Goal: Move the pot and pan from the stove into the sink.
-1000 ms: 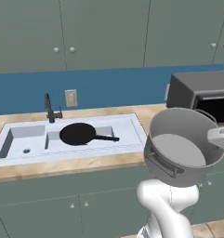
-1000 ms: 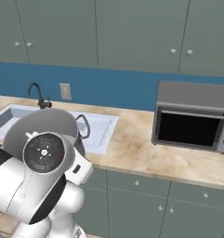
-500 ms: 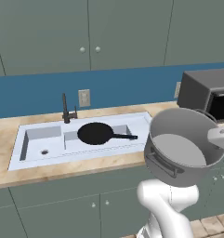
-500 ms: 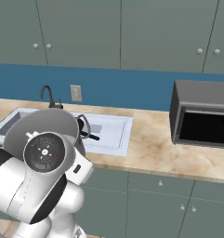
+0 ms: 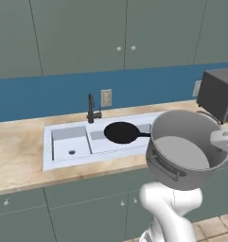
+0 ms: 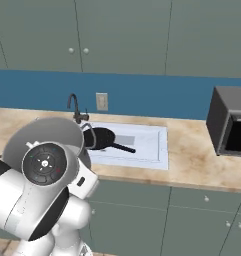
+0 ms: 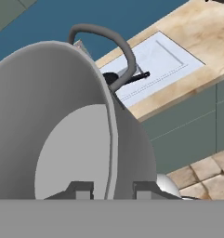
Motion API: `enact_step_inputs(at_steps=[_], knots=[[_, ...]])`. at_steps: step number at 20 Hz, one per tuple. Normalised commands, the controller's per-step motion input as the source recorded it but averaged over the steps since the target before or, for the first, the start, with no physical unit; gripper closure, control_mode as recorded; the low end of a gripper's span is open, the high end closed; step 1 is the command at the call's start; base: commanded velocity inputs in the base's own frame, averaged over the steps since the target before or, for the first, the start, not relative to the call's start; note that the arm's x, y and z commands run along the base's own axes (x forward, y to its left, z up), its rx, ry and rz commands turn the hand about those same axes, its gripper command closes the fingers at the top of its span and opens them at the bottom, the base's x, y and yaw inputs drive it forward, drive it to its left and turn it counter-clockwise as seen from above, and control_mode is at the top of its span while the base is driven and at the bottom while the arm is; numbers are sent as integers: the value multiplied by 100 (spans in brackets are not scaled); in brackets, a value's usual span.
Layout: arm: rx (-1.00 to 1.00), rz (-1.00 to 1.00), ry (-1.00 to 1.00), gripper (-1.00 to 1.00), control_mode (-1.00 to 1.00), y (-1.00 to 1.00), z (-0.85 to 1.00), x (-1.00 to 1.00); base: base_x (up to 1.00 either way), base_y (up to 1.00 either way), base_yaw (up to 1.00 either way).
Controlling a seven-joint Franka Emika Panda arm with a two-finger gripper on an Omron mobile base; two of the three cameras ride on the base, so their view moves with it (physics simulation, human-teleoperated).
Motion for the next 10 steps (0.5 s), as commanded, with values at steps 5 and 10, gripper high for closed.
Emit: enact_step_inputs(at_steps=[5, 10], knots=[[0, 0, 0, 100, 100, 0, 0, 0, -10, 32, -1], [0, 0, 0, 100, 100, 0, 0, 0, -17, 37, 0]])
